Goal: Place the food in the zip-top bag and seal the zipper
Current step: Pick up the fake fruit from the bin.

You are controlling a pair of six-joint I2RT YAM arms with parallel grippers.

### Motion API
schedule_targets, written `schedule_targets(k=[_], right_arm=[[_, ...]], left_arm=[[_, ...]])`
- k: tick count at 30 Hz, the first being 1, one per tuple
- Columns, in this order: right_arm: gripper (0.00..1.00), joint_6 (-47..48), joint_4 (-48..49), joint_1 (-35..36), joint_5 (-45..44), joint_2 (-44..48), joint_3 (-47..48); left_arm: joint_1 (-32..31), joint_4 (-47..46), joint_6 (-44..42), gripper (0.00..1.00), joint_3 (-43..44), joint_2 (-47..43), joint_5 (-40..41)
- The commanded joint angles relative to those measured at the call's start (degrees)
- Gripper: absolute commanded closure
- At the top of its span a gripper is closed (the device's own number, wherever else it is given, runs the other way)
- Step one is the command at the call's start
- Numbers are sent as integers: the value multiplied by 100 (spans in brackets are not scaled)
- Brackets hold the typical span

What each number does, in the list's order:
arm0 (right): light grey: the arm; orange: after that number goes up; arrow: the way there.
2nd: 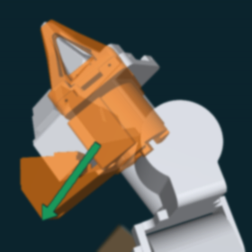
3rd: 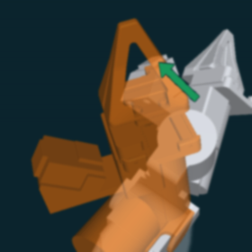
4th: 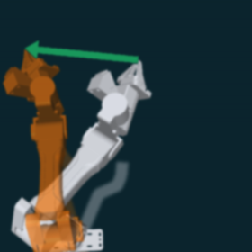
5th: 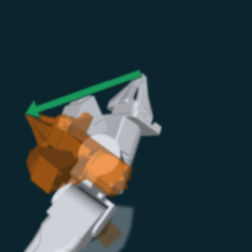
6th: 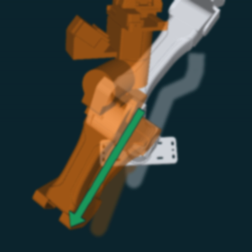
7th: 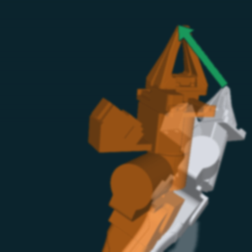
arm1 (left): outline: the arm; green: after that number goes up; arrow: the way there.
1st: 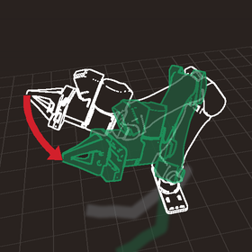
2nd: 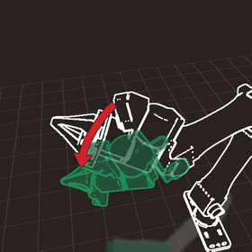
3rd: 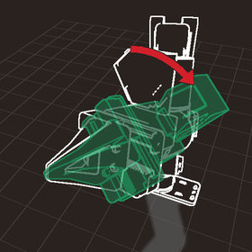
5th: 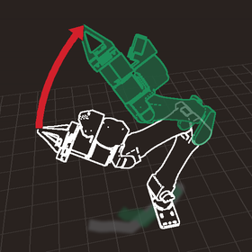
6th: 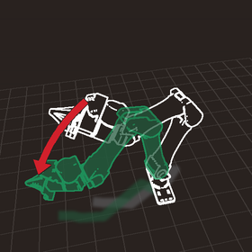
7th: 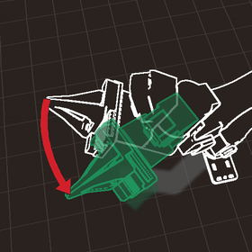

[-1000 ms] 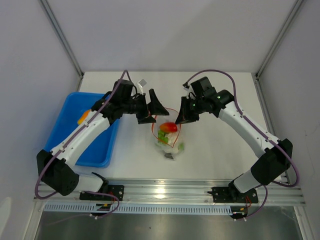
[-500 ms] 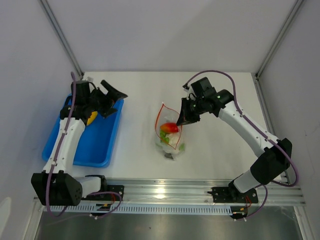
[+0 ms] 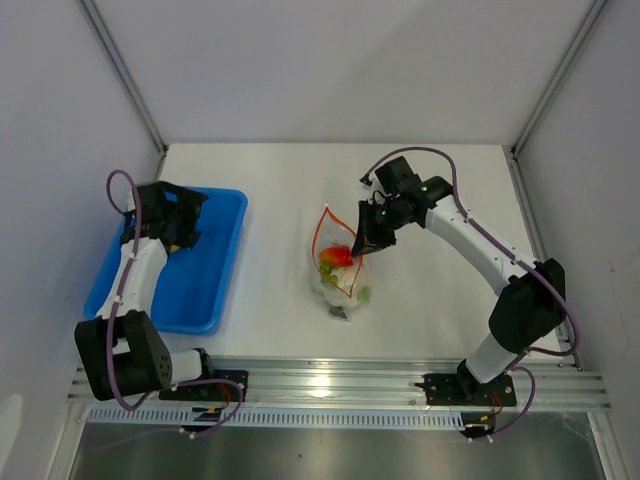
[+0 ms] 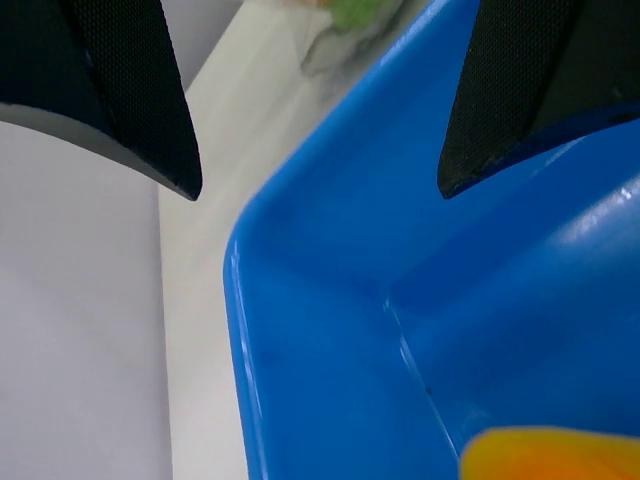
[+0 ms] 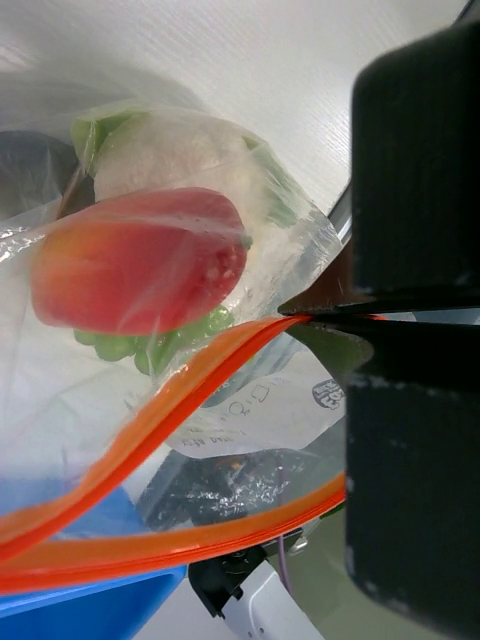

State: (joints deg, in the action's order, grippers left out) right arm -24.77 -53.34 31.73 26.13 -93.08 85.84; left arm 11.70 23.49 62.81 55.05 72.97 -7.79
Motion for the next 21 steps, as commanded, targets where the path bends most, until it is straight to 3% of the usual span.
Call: schedule_targets(k=[1, 10, 21], right_arm=[[100, 122, -97, -70, 156, -123, 187], [100, 140, 105, -254, 375, -342, 99], [100, 333, 8, -702, 516, -483, 134]], left_arm=[[86, -766, 847, 1, -292, 173, 1288], [113, -1987, 3313, 0, -1399, 595, 2203], [113, -2208, 4705, 1, -1506, 1237, 2949]])
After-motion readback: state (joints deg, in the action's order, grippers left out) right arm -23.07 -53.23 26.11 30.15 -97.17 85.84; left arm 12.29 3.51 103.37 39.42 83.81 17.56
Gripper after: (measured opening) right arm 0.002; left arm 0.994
